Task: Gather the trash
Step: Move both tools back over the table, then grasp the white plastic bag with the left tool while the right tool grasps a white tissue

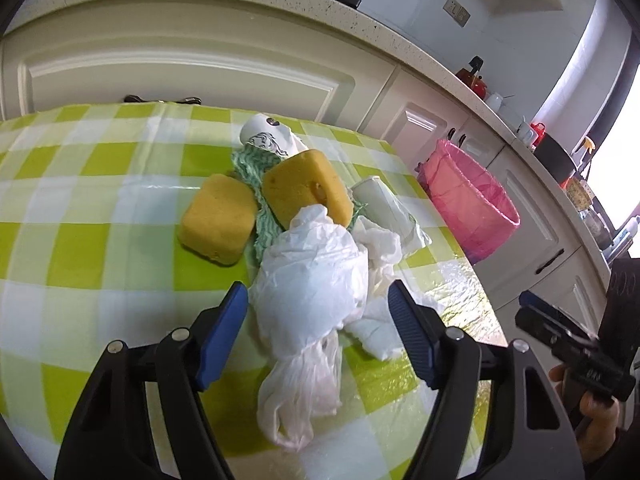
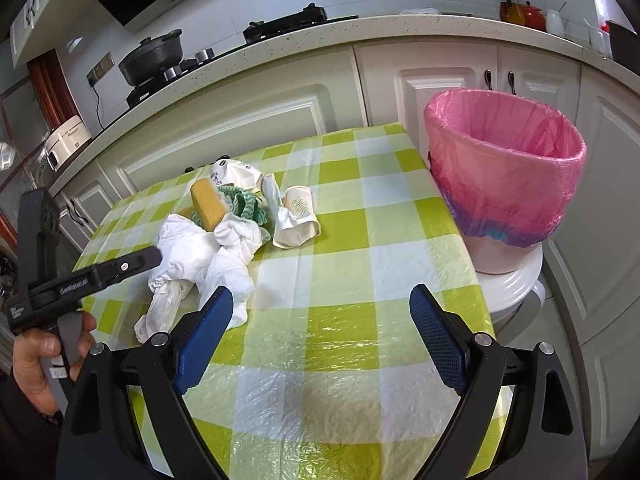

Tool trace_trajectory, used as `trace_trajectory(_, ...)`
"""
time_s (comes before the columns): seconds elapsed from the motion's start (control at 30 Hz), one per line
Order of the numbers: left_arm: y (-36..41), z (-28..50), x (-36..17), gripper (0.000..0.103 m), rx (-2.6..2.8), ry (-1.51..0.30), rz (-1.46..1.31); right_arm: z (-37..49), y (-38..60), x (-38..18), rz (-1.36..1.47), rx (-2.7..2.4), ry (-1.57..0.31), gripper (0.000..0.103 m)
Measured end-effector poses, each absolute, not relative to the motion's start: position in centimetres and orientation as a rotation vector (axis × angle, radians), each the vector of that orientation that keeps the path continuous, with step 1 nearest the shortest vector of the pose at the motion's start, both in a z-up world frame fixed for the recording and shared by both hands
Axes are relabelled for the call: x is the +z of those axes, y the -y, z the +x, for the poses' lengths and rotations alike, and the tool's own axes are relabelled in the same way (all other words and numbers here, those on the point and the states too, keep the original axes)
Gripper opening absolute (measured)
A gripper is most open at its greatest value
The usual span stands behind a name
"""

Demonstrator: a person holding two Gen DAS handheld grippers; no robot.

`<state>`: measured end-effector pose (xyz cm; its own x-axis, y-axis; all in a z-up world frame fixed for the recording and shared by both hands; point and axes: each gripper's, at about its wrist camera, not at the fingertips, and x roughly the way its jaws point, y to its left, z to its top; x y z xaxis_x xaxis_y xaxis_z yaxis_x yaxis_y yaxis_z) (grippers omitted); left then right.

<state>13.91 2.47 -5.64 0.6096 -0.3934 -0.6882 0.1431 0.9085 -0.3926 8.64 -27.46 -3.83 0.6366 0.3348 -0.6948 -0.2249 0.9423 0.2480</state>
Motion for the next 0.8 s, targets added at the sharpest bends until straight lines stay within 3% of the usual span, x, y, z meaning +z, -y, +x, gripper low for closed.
trace_trajectory(0.13,-2.0,14.9,-6.4,0.068,-0.325,-0.885,-0.303,8.8,26.2,-4.1,0.119,0.337,-0.83,0.085)
trace_trajectory(0.23,-1.8,15.3,-7.1,0.054,-0.321,-0.91,-0.296,9.0,24.9,-4.3,0.096,0.356,-0.839,0.085)
trace_trajectory(0.43,-2.6,15.0,-7.3,0.04,-0.318,-0.92,-0.303,9.5,22.1,-5.2,0.048,0.393,-0.858,0.085)
trace_trajectory(0.8,-6.2,12.3,-6.1,0.038,-0.25,-0.876,-0.309,11.1,17.8,-6.8,-0.021,0.41,-0.905,0.082)
